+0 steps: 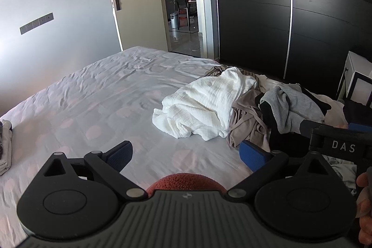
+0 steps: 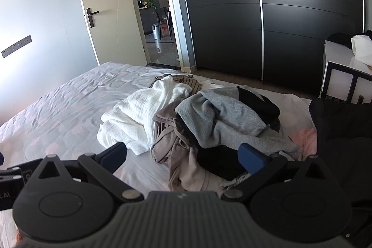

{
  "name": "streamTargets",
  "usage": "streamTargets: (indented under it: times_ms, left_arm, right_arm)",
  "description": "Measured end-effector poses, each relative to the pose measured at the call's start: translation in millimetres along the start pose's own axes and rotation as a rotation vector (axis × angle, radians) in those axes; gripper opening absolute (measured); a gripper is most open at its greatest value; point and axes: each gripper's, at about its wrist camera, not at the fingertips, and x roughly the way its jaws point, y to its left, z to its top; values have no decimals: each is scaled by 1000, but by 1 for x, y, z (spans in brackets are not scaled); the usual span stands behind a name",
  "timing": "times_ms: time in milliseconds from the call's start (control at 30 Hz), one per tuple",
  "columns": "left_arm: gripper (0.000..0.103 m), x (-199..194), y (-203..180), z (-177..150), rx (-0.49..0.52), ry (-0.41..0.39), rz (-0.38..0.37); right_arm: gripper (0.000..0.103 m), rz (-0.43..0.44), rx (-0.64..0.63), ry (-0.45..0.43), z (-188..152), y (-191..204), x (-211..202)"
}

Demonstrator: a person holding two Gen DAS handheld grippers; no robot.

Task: Fold clothes
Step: 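Move both tools toward the heap of clothes on the bed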

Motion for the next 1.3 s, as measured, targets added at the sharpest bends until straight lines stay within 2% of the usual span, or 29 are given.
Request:
streamTargets:
  times_ms: [133,200,300,400,667,800,1300]
  left_arm:
    - [103,0,-2,2,12,-9,5]
    - [103,-7,-3,-1,8,-25,8]
    - [103,0,-2,1,17,16,19]
    - [103,0,-3,-2,38,-3,44]
    - [103,5,-2,-1,51,-6,25]
    - [103,5,0,-3,46,-8,14]
    - [103,7,13,-8,5,-14,51]
  right_arm:
    - [103,13,-5,-15,-1,-2,1]
    - [103,6,-50,-34,-3,5,-6]
    - [103,17,-44,-18,-3,6,-3]
    - [103,29,-33,-11,-3,6,0]
    - [103,52,-30,8,-4,9,4]
    - [103,57,-33,14,-5,11,5]
    - [103,62,-75,17,-6,23,5]
